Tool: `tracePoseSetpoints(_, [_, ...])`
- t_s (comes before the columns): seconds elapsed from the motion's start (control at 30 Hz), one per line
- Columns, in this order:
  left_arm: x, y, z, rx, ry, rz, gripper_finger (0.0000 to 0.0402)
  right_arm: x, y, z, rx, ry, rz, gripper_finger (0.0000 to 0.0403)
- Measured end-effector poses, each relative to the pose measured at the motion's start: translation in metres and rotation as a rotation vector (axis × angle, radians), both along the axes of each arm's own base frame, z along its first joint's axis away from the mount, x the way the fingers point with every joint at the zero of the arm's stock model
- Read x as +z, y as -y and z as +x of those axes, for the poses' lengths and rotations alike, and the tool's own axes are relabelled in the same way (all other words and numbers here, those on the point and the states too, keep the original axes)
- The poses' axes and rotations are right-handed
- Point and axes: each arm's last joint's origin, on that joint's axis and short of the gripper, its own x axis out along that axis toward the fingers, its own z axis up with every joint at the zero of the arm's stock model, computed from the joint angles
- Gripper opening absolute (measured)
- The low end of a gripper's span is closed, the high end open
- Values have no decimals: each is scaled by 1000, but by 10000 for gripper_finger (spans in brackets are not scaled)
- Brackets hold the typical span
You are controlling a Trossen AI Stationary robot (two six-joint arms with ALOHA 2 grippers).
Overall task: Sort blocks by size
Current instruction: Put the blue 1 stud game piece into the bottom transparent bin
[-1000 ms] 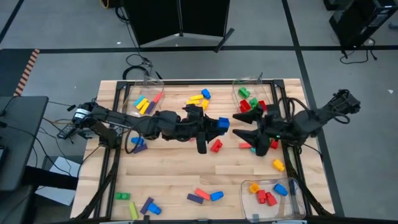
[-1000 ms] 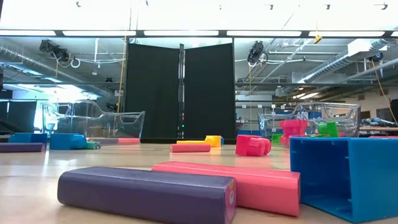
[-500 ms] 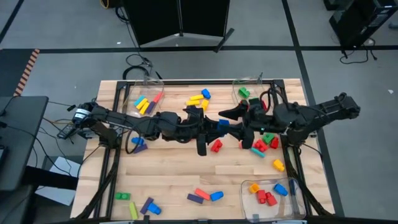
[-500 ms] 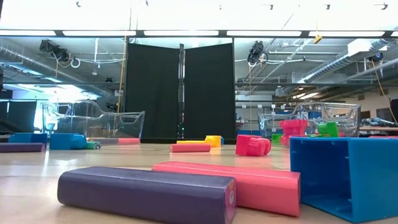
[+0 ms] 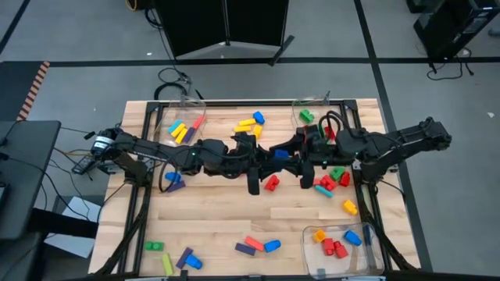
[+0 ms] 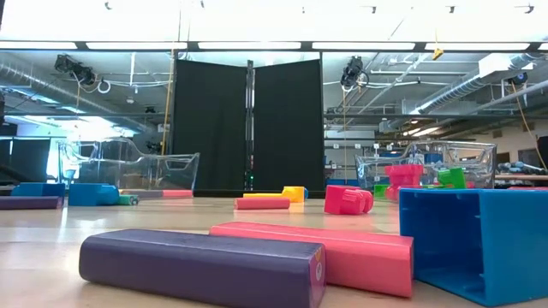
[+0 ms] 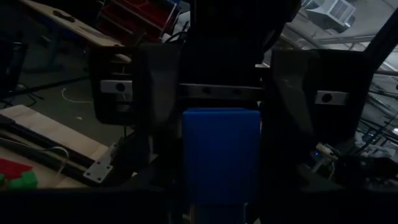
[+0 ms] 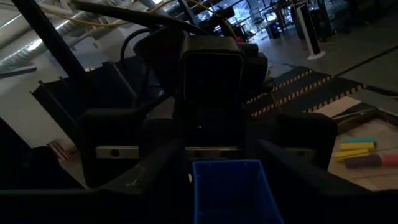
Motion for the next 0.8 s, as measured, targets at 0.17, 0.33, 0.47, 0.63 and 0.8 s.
tracePoseSetpoints(0.17, [-1,0,0,-5,-8,3,147,1,1,-1,1,3,-11,178])
tracePoseSetpoints(0.33, [-2,0,0,-10,-17,9,147,0,3,-1,28,-8,-12,143])
tracePoseSetpoints(0.47, [-2,1,0,-21,-18,10,147,0,3,-1,41,-9,-13,143])
tracePoseSetpoints(0.63, [-2,1,0,-23,-19,13,148,0,3,-1,53,-11,-16,142])
tracePoseSetpoints(0.8, [-3,1,0,-30,-30,60,163,-1,2,-1,63,-15,-20,142])
